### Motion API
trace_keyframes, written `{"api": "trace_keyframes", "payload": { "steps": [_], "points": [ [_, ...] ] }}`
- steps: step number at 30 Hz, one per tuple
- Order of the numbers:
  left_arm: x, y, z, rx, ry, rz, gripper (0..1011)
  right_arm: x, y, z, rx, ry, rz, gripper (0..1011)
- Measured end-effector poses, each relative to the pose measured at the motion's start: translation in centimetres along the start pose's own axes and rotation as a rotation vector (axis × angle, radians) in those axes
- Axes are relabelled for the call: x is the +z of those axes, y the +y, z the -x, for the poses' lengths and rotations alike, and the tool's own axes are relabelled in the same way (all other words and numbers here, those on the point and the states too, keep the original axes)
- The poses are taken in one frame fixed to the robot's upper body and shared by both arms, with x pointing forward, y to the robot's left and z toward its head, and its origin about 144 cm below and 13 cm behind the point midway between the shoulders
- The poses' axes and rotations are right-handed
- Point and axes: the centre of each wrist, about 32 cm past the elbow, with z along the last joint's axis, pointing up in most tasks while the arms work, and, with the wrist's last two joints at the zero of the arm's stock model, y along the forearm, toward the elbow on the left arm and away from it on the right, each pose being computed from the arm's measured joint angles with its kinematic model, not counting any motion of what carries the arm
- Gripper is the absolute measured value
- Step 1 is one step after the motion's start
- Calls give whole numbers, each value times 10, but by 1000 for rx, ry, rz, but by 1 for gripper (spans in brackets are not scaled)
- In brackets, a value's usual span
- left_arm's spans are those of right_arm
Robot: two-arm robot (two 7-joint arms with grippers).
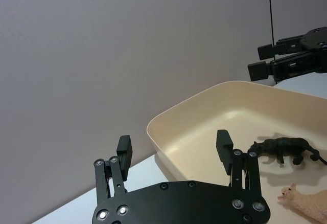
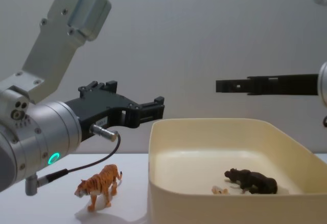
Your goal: Pick up the toy alternately with two hands and place it into the central storage box.
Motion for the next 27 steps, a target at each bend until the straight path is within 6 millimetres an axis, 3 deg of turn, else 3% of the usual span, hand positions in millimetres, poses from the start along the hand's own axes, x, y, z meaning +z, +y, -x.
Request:
{"api": "trace_keyframes", "payload": {
  "steps": [1,16,27],
  "points": [
    [0,0,0,0,0,0,1001,0,-2,-1,-4,2,-3,999],
    [0,0,0,0,0,0,1001,-7,-51,-18,-123,45,-52,1001],
    [-1,3,-1,0,6,-17,1001,-8,-70,-22,-164,58,-67,1001]
  ]
}}
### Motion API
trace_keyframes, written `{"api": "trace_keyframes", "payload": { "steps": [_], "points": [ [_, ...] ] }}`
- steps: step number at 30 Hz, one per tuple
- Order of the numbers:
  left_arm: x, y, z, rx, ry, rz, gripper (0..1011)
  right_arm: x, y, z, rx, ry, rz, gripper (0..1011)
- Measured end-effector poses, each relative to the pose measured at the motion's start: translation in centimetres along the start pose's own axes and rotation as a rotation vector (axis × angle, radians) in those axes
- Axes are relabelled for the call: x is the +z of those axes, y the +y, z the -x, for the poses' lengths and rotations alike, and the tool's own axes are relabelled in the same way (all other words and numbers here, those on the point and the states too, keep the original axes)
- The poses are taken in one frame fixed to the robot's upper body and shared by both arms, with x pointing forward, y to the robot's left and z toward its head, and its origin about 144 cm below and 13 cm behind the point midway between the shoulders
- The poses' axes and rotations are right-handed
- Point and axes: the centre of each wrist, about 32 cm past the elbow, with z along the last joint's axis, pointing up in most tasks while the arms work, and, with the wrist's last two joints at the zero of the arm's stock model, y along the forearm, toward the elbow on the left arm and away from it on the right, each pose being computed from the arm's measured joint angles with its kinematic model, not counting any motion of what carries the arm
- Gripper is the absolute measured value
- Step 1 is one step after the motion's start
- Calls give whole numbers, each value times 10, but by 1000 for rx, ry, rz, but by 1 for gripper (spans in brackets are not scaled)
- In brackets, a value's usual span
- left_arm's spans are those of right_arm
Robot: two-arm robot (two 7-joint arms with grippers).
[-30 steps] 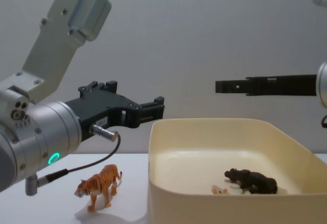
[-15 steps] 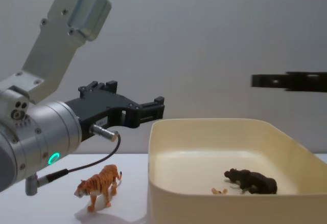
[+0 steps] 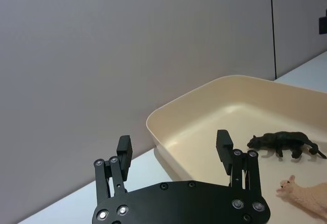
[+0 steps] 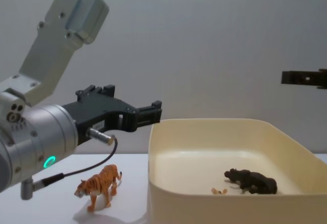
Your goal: Pick up the toy alternately with two hands and place it into the central storage box.
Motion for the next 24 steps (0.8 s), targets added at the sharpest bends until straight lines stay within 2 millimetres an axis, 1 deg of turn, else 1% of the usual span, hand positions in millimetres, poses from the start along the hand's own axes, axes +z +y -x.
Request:
{"api": "trace_keyframes", "payload": {
  "steps": [11,19,24],
  "points": [
    [-7,15,-7,-19,60,-86,1001,0,-8,-3,-16,6,-4,1001],
    [-18,28,-18,-39,124,-155,1001,0,-10,-4,-22,7,-7,1001],
    [-30,38,-27,-43,168,-193,1001,0,-11,-4,-24,7,-8,1001]
  ]
}}
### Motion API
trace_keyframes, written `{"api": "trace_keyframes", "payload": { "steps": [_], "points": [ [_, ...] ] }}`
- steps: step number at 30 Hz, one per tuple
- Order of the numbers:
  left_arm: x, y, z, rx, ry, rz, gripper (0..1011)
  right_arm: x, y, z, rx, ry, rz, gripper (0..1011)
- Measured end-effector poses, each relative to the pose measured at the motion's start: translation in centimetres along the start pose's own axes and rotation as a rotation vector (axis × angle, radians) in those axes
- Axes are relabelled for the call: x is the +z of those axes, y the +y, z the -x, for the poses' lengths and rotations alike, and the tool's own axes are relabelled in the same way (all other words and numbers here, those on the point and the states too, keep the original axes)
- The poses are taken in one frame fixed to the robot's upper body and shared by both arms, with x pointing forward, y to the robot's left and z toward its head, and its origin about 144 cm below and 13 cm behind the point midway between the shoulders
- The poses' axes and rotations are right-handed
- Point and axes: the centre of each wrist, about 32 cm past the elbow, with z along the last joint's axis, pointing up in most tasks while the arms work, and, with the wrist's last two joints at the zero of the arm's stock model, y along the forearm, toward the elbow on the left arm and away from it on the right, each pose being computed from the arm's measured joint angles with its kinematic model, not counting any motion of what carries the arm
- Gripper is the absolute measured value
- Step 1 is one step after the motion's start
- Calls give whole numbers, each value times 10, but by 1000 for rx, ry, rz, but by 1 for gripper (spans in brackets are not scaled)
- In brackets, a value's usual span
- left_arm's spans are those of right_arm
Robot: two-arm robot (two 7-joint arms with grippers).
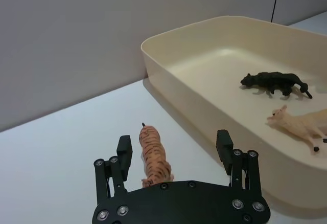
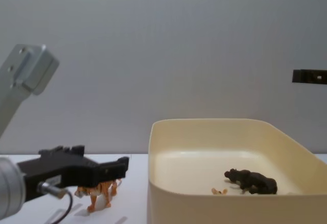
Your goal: Pick up the toy alternately with two hands and place it into the central storage box.
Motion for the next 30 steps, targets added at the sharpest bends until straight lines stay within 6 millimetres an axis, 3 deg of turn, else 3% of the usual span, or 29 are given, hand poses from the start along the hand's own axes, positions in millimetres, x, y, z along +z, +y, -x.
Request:
{"api": "trace_keyframes", "payload": {
  "steps": [11,30],
  "points": [
    [-23,4,-18,-2,58,-34,1001,0,-1,0,-2,1,0,1001],
    [-45,-11,-33,-31,98,-27,973,0,-2,-1,-3,1,-1,1001]
  ]
}}
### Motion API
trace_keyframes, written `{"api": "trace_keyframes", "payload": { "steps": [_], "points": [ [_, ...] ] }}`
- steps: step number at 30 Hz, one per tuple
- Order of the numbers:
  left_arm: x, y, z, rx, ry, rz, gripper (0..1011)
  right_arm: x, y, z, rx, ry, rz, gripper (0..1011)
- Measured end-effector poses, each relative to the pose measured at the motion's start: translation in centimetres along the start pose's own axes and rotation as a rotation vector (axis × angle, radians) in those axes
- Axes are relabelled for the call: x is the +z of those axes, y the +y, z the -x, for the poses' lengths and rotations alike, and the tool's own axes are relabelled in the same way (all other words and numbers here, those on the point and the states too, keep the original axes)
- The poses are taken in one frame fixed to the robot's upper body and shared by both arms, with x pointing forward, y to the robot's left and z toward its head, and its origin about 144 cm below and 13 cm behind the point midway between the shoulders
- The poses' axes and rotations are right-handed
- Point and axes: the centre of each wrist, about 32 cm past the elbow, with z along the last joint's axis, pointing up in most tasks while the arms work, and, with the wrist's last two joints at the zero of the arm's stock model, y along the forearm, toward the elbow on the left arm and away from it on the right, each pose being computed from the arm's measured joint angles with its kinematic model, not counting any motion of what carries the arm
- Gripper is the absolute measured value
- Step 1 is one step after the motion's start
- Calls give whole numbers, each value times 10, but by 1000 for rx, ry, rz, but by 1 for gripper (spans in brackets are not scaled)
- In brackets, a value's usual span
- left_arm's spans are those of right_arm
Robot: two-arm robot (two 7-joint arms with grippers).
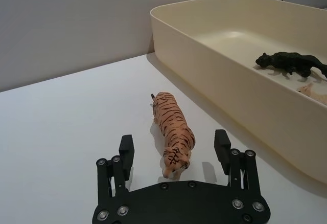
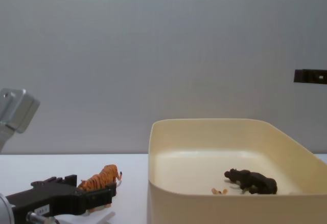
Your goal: Pick up the toy alternately with two hands and place it into the central storage box.
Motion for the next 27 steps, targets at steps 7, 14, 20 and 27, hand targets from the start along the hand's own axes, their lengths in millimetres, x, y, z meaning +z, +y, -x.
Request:
{"api": "trace_keyframes", "payload": {
  "steps": [7,14,20,27],
  "points": [
    [-2,-2,-2,-6,5,3,826,0,0,0,0,0,0,1001],
    [-4,-4,-3,-9,7,4,619,0,0,0,0,0,0,1001],
    [-4,-4,-3,-10,8,8,446,0,0,0,0,0,0,1001],
    [0,-8,3,-18,-1,50,317,0,0,0,0,0,0,1001]
  ]
}}
